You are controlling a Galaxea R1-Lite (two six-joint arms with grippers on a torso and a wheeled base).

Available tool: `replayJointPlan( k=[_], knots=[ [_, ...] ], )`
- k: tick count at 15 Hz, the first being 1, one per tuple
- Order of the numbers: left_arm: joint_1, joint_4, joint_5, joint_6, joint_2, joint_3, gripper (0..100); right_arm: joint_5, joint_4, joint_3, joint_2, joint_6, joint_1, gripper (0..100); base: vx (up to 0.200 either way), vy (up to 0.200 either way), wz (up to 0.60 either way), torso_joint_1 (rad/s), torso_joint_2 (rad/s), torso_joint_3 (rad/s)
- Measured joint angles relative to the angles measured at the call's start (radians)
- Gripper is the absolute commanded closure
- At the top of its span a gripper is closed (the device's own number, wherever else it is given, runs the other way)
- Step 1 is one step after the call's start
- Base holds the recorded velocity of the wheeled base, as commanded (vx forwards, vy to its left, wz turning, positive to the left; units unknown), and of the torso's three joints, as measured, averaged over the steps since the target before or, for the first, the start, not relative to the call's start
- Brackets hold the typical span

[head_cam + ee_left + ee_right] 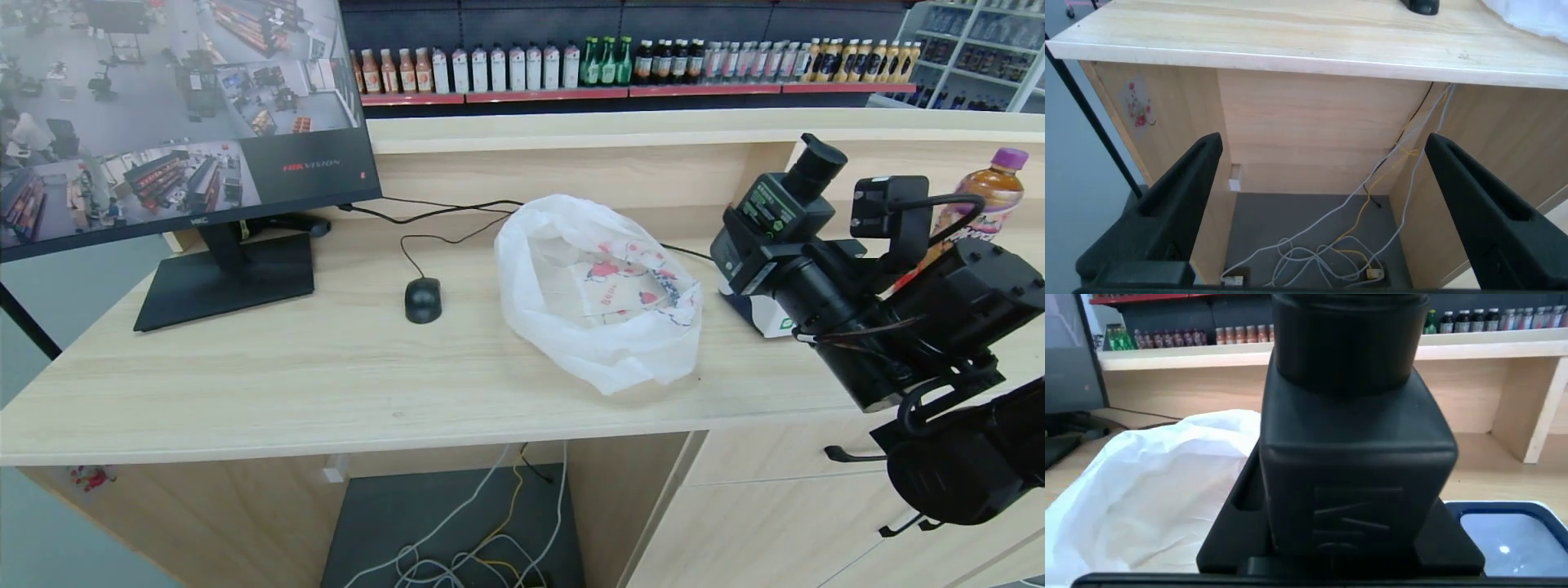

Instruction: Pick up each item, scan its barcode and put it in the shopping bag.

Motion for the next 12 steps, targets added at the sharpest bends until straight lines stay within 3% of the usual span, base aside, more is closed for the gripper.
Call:
replayJointPlan(
  k=[7,12],
  knots=[
    [-0.001,0.002,0.000,0.001,0.000,0.000,0,0.005,0.010,-0.064,0.020,-0.073,0.075,100,0.000,0.000,0.00,0.000,0.00,0.000],
    [-0.001,0.002,0.000,0.008,0.000,0.000,0,0.001,0.145,-0.201,0.062,-0.096,0.115,100,0.000,0.000,0.00,0.000,0.00,0.000]
  ],
)
